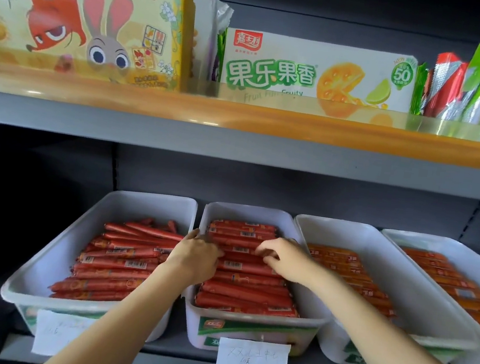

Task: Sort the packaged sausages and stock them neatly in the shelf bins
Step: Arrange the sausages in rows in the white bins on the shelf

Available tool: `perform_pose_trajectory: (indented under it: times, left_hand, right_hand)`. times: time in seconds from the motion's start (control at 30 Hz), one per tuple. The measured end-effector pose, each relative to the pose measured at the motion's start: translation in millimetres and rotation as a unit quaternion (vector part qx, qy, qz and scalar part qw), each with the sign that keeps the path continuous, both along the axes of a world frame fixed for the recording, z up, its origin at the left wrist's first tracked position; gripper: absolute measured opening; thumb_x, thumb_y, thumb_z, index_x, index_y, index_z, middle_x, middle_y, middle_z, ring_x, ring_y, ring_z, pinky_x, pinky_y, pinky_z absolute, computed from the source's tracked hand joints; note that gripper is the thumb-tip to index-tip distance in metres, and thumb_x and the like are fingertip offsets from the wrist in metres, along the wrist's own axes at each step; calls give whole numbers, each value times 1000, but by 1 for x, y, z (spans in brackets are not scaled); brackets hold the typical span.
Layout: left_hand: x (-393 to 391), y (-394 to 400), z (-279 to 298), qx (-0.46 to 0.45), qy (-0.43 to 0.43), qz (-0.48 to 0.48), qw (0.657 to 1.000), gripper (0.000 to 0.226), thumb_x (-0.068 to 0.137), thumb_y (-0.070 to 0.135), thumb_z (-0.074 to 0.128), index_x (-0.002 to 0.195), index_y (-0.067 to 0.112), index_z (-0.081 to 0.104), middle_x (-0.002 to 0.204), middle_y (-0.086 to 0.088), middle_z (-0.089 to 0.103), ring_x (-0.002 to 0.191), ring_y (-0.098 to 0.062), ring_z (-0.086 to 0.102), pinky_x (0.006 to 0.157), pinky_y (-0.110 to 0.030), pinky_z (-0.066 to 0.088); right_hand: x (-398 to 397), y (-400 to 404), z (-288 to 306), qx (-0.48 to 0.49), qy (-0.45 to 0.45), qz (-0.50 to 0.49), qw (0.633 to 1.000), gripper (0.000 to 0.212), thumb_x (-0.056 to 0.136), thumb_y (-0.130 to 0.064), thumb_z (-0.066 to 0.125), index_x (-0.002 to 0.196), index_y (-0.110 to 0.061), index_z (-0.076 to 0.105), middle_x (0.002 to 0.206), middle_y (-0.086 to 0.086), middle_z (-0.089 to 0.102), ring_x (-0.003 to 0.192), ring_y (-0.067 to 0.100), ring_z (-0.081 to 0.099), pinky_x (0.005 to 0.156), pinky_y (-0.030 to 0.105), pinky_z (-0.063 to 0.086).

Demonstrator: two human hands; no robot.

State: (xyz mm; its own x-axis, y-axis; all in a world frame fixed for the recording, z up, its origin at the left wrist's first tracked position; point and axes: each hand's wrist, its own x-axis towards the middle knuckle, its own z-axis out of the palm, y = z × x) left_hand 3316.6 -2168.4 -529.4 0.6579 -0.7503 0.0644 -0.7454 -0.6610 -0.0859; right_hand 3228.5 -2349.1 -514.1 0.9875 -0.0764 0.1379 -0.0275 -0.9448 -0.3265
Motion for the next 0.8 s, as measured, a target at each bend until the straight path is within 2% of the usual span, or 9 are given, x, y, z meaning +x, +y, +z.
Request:
perform_pose_trajectory:
  times: [0.17,0.23,0.33,0.43,0.5,0.57,0.63,0.7,0.8]
  left_hand:
    - [-4,0,2,21,9,-2,1000,42,98,26,33,138,38,41,147,7,40,144,-14,17,118,-35,-1]
    - [-6,1,4,26,16,-9,999,40,99,31,33,137,39,42,147,7,40,144,-15,17,118,-36,-1]
    - [-7,1,8,49,21,-12,999,40,97,40,37,137,39,42,147,6,40,144,-17,17,118,-39,-1]
    - [-7,1,8,63,24,-18,998,42,96,46,37,137,39,42,146,6,41,143,-19,17,118,-40,-1]
    - [-8,2,8,63,24,-17,998,42,96,47,37,136,38,44,144,4,43,143,-19,20,117,-40,0]
    - [-7,1,8,66,19,-16,998,42,97,45,36,136,37,44,144,3,44,142,-20,21,117,-40,0]
    - [-7,0,7,75,14,-14,997,42,97,44,36,137,35,44,143,2,44,141,-20,25,118,-40,1]
    - [-6,-1,8,45,17,-18,999,40,97,42,36,134,35,47,139,2,49,136,-19,34,118,-39,3]
    - [-6,-2,8,-24,20,-65,997,39,97,44,35,131,35,50,132,6,56,130,-14,41,119,-36,3]
  right_hand:
    - [-15,-6,-8,-97,70,96,988,27,90,-12,60,115,-16,67,121,-1,52,113,15,47,96,21,35]
    - [-10,-4,-8,-80,72,90,990,23,85,-14,66,108,-15,67,113,-2,45,105,14,45,93,24,39]
    - [-5,0,-6,-86,87,86,989,21,82,-15,69,102,-15,65,114,1,45,105,17,45,94,32,43]
    - [-4,-3,-4,-72,107,81,988,32,84,-17,68,115,-18,59,123,1,44,111,17,45,98,31,41]
    - [-5,-4,-1,-33,142,81,986,46,86,-27,67,128,-19,53,129,1,41,113,14,43,100,28,39]
    - [-4,-3,-1,-42,173,91,980,59,82,-39,69,134,-21,48,132,-2,37,115,12,41,103,29,38]
    - [-3,1,-3,-89,168,93,977,63,78,-42,72,132,-21,49,130,-2,38,117,16,41,102,34,40]
    - [2,3,-4,-111,142,75,981,62,78,-40,73,131,-19,51,128,1,43,118,20,43,101,36,41]
    - [9,3,-7,-79,98,31,992,51,84,-29,68,132,-19,52,133,5,46,120,23,46,101,34,40]
